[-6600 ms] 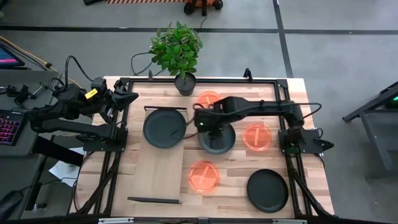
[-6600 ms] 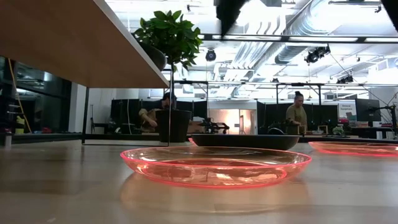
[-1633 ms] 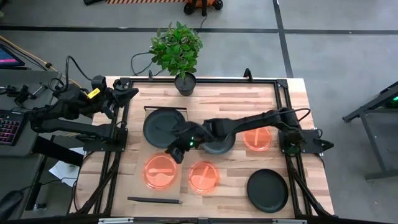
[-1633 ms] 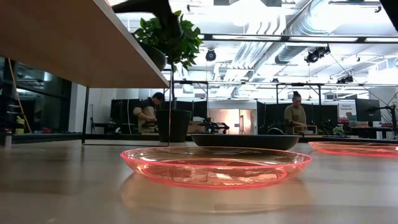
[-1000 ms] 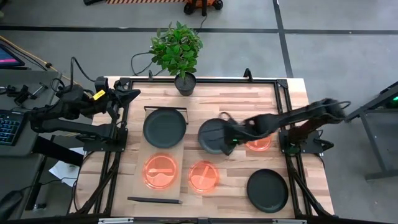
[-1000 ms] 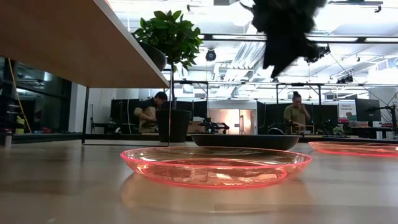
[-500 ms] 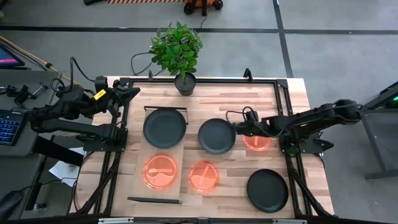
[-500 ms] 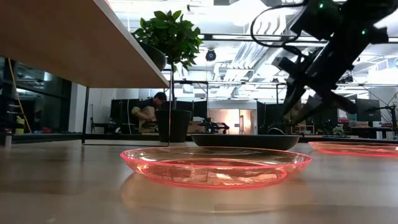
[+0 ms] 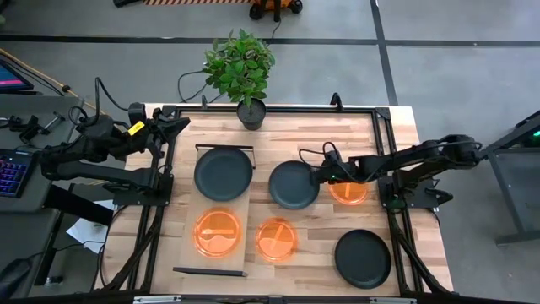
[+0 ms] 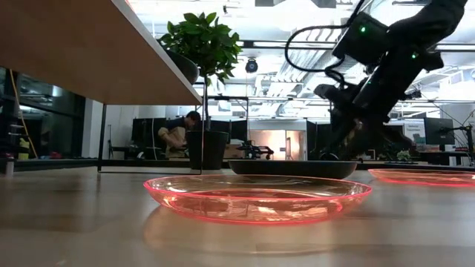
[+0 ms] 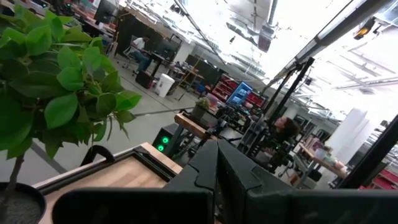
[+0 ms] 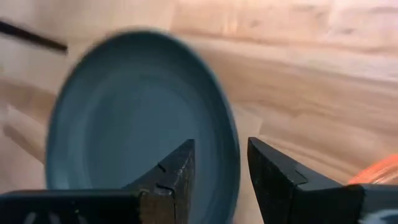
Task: Place and stack plates onto a shelf
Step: Stack the top black plate on top of the black plate on the shelf
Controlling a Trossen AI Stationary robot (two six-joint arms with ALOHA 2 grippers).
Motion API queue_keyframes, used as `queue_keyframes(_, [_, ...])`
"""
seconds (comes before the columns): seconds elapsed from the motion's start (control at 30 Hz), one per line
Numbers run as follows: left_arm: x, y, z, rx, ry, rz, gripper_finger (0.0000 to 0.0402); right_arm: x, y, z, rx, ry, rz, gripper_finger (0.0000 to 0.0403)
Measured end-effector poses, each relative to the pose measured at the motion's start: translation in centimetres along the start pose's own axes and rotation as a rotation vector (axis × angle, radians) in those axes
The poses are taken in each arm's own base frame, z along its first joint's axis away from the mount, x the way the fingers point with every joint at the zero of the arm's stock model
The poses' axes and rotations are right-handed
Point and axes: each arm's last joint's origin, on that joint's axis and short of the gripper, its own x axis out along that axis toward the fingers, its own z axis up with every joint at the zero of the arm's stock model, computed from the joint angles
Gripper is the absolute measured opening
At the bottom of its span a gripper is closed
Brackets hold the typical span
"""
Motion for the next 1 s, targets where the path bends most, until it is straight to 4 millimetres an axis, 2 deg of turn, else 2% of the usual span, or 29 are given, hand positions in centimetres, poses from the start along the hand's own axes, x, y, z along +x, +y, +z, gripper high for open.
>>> queue_keyframes(0.33, [0.0, 0.0, 0.0, 0.002, 0.003, 0.004, 0.0, 1.9, -0.4, -0.8, -0.022, 0.079, -0.031, 0.0124])
queue_keyframes(0.4, [0.0, 0.0, 0.0, 0.002, 0.003, 0.004, 0.0, 1.9, -0.4, -0.8, -0.021, 0.09, -0.028, 0.0104])
queue_keyframes(0.5, [0.0, 0.0, 0.0, 0.002, 0.003, 0.004, 0.0, 1.7, -0.1, -0.8, -0.008, 0.107, 0.005, 0.0035])
queue_keyframes(0.57, [0.0, 0.0, 0.0, 0.002, 0.003, 0.004, 0.0, 1.4, 0.3, -0.5, 0.002, 0.105, 0.049, 0.0012])
queue_keyframes(0.73, [0.0, 0.0, -0.1, 0.003, 0.007, 0.006, 0.0, 0.1, 1.2, 0.8, 0.009, 0.12, 0.2, 0.0004])
queue_keyframes(1.0, [0.0, 0.2, -0.3, 0.014, 0.031, 0.017, 0.0, -3.8, 2.1, 2.6, -0.038, 0.174, 0.451, 0.0001])
